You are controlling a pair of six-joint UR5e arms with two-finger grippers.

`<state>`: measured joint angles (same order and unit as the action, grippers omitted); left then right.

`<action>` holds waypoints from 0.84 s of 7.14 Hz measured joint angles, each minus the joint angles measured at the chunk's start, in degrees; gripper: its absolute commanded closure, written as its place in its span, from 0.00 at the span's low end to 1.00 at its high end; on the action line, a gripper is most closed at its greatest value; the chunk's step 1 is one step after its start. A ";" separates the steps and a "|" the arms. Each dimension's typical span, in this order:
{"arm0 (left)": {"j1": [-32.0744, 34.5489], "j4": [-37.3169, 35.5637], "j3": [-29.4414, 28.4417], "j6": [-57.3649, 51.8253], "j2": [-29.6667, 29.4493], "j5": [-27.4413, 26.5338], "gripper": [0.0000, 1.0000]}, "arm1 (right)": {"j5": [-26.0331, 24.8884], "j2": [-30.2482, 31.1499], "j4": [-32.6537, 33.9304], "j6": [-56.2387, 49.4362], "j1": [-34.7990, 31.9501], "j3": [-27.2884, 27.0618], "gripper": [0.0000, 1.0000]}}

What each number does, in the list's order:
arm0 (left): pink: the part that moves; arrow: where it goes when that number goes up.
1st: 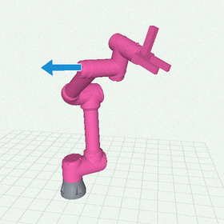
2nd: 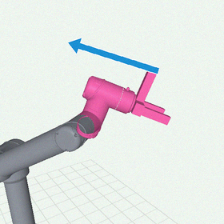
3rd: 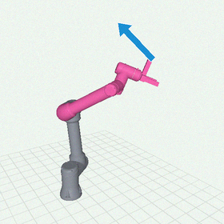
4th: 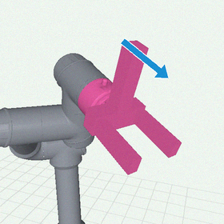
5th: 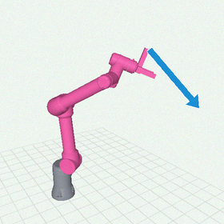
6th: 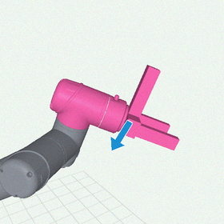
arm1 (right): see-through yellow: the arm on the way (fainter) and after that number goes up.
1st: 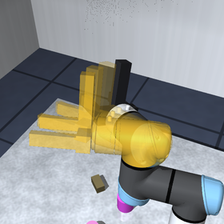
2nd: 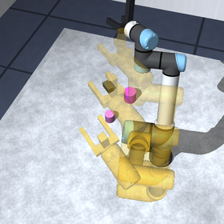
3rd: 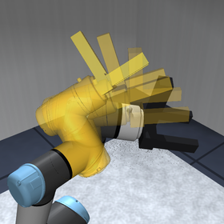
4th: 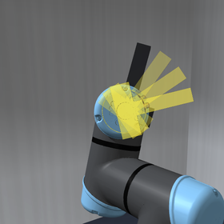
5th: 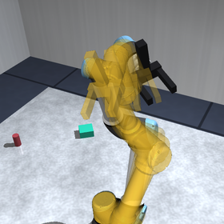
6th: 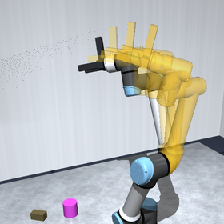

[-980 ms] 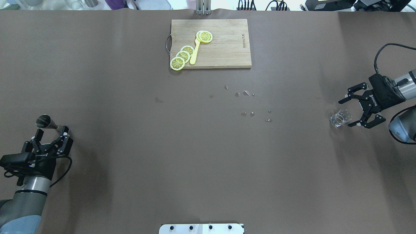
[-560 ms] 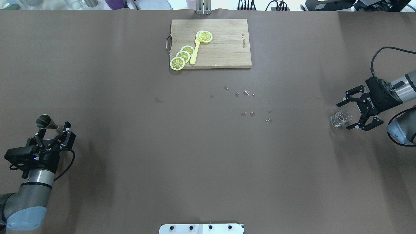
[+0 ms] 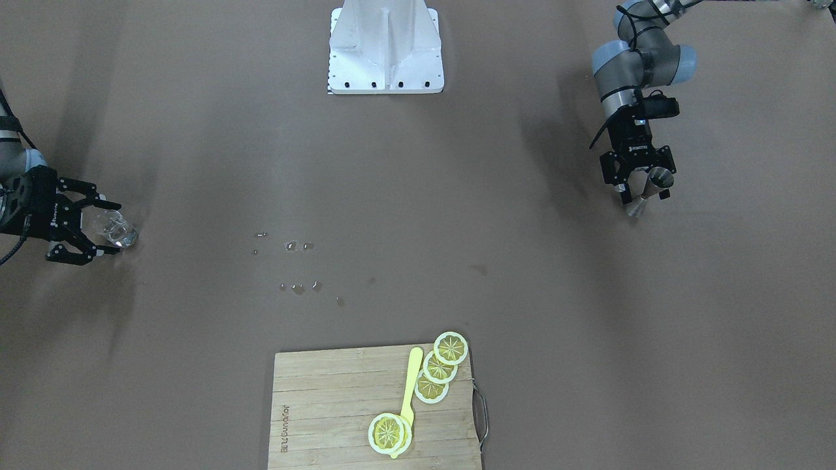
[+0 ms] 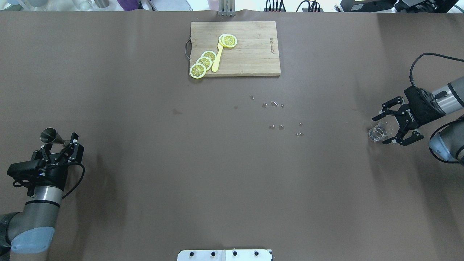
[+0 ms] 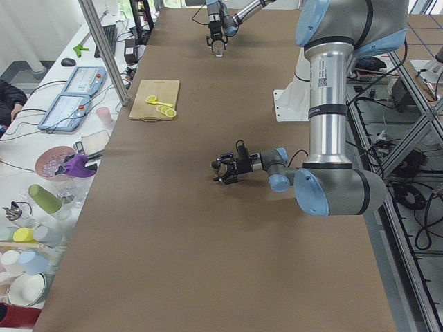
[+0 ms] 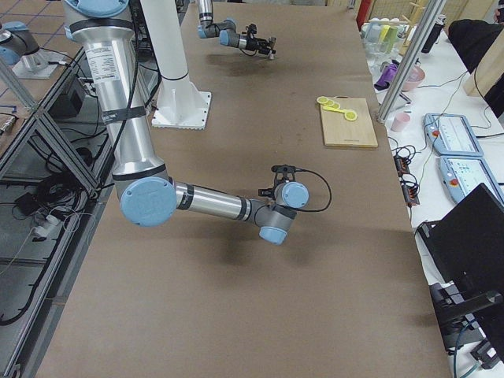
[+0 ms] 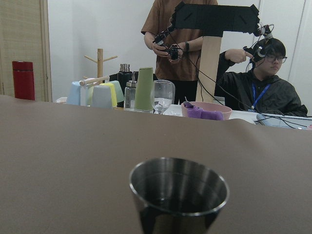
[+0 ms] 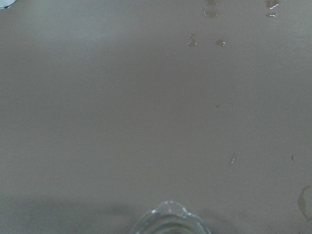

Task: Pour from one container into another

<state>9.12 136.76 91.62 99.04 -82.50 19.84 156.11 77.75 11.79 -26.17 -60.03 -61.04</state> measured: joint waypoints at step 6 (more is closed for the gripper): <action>0.08 0.09 -1.66 0.18 -1.07 -0.06 0.59 | 0.00 -0.14 0.00 -0.02 0.33 1.14 0.45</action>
<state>9.20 136.84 89.96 99.22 -83.57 19.78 156.11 77.61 11.79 -26.19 -59.70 -59.90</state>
